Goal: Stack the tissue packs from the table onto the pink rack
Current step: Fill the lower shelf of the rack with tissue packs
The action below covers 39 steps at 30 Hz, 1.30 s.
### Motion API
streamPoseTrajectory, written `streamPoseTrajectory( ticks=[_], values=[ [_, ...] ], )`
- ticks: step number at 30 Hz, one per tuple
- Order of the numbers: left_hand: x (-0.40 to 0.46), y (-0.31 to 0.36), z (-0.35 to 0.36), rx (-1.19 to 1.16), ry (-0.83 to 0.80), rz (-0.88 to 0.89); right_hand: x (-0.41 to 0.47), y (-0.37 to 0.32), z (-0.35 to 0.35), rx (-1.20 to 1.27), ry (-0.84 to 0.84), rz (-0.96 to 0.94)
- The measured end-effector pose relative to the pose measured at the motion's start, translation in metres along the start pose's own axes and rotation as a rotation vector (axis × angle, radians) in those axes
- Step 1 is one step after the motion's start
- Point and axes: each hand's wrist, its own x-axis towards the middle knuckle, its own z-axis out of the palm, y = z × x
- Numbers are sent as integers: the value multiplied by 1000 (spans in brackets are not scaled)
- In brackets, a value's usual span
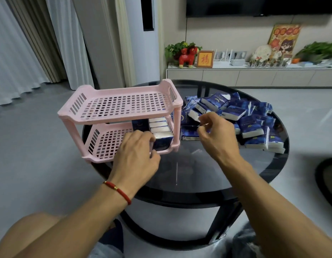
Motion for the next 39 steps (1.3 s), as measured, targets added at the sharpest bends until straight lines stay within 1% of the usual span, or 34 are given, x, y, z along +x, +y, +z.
streamPoseTrajectory(
  ticks=[2, 4, 7, 9, 12, 15, 21, 22, 24, 25, 26, 27, 28, 30, 31, 32, 33, 34, 35, 37, 39],
  values=[
    [3, -2, 0, -5, 27, -22, 10, 15, -11, -126, 102, 3],
    [6, -6, 1, -19, 25, -44, 19, 27, -18, -275, 127, 17],
    [6, -8, 2, -42, 13, -57, 29, 39, -16, -468, 71, 49],
    [5, -5, 2, -81, 15, -38, 34, 48, -13, -507, 26, 84],
    [4, -1, 4, -139, -1, -8, 36, 56, -12, -509, 61, 65],
    [3, 1, 9, -127, -34, -4, 33, 55, -16, -506, 137, -18],
    [6, -2, 8, -111, -46, -37, 23, 53, -32, -404, 194, -143],
    [6, -2, 9, -96, -12, -23, 21, 51, -35, -367, 223, -167],
    [4, 1, 10, -89, 96, 73, 16, 43, -41, -275, 293, -214],
    [4, 5, 11, -120, 147, 133, 10, 37, -44, -217, 302, -236],
    [3, 10, 11, -205, 165, 164, 3, 30, -47, -149, 279, -267],
    [2, 16, 13, -355, 130, 141, -7, 22, -49, -90, 230, -317],
    [0, 23, 14, -555, 30, 61, -19, 15, -50, -52, 161, -382],
    [-3, 39, 18, -1051, -257, -187, -44, 3, -49, -37, -14, -524],
    [-5, 46, 23, -1263, -359, -315, -55, 1, -47, -44, -99, -593],
    [-7, 51, 26, -1398, -410, -425, -61, 2, -47, -40, -174, -637],
    [-7, 54, 29, -1443, -425, -497, -64, 3, -48, -21, -241, -631],
    [-7, 55, 32, -1431, -420, -540, -63, 5, -51, 3, -282, -585],
    [-7, 56, 35, -1410, -409, -566, -60, 9, -53, 10, -284, -537],
    [-6, 55, 38, -1379, -390, -593, -44, 26, -54, -90, -172, -472],
    [-5, 55, 39, -1362, -367, -607, -21, 48, -51, -354, -90, -364]
  ],
)
